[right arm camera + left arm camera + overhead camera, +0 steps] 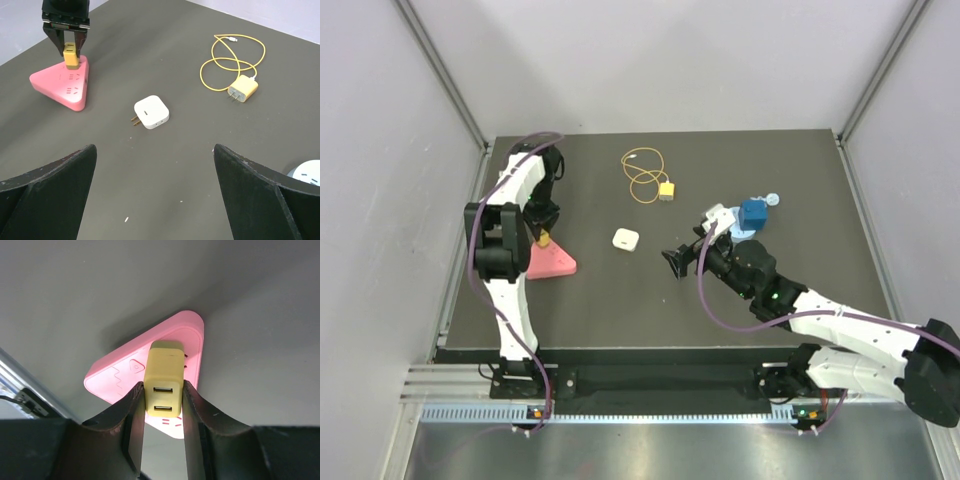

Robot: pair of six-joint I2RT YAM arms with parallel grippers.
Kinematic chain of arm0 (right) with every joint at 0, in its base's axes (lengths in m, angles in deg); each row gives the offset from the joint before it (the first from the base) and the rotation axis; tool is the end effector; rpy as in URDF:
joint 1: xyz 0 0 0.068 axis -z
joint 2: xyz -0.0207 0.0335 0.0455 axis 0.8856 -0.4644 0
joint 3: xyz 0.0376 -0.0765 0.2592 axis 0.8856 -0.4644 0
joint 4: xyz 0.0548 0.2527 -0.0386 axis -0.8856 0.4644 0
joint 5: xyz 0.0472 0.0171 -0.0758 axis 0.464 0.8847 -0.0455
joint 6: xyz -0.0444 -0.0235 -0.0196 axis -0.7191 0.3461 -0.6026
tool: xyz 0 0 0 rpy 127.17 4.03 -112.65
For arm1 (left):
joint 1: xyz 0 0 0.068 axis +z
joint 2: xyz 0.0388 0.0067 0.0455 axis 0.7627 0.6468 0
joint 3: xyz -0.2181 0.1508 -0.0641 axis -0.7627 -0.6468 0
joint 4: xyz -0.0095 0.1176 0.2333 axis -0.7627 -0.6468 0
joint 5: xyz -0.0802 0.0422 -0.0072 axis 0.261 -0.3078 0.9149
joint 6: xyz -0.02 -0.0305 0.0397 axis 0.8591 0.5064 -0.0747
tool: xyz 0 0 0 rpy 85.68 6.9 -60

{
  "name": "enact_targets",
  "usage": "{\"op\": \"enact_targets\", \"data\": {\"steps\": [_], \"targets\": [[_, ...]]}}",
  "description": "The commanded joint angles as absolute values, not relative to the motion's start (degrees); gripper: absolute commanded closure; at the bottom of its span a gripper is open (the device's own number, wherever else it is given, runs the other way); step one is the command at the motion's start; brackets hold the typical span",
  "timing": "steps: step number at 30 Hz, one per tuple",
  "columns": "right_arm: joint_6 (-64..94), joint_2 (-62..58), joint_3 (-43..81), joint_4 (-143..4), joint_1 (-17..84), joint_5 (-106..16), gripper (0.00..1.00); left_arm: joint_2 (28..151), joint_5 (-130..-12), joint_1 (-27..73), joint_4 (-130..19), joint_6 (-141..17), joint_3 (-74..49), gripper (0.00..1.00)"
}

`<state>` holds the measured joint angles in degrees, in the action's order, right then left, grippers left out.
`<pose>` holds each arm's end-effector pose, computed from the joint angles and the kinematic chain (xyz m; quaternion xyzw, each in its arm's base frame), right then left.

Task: Insert the plug

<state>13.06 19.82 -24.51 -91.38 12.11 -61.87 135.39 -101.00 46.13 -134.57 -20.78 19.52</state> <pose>0.1570 0.1799 0.2702 -0.2379 0.7031 0.2565 0.6191 0.4011 -0.0118 0.2166 -0.4017 0.8955 0.1828 0.0565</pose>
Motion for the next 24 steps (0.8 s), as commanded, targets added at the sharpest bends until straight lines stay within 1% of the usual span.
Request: {"op": "enact_targets", "data": {"steps": [1,5,6,7,8,9,11,15,19,24], "targets": [[13.16,21.63,-22.36,-91.75,11.52,-61.95,0.00,139.56,-96.64,46.62,-132.97,-26.35,22.09,1.00],[13.34,22.94,-22.79,-91.05,11.52,-62.21,0.00,139.30,-91.47,46.54,-130.16,-32.17,24.66,0.99],[13.42,23.21,-22.88,-90.70,11.44,-62.47,0.00,139.04,-90.67,46.45,-129.19,-32.70,24.66,0.93],[13.51,23.39,-22.97,-90.52,11.52,-62.91,0.00,138.86,-90.32,46.45,-128.84,-33.57,24.57,0.83],[13.51,23.65,-22.88,-90.26,11.61,-63.18,0.00,138.51,-90.31,46.19,-128.57,-34.02,24.66,0.61],[13.60,23.65,-22.88,-89.73,11.53,-63.44,0.00,138.25,-90.40,46.01,-128.22,-34.20,24.74,0.54],[14.04,23.65,-22.45,-89.20,11.52,-63.88,0.00,137.28,-91.36,45.31,-128.04,-35.34,25.09,0.43],[15.53,23.04,-21.13,-86.93,11.52,-64.93,0.00,135.43,-91.63,44.25,-126.02,-38.76,25.97,0.36],[18.33,21.28,-18.06,-84.20,11.52,-67.39,0.00,133.59,-91.89,43.37,-125.06,-42.53,27.64,0.34],[21.06,15.75,-12.79,-76.57,11.79,-72.48,0.00,127.88,-91.89,43.02,-120.05,-46.50,23.80,0.33]]}}
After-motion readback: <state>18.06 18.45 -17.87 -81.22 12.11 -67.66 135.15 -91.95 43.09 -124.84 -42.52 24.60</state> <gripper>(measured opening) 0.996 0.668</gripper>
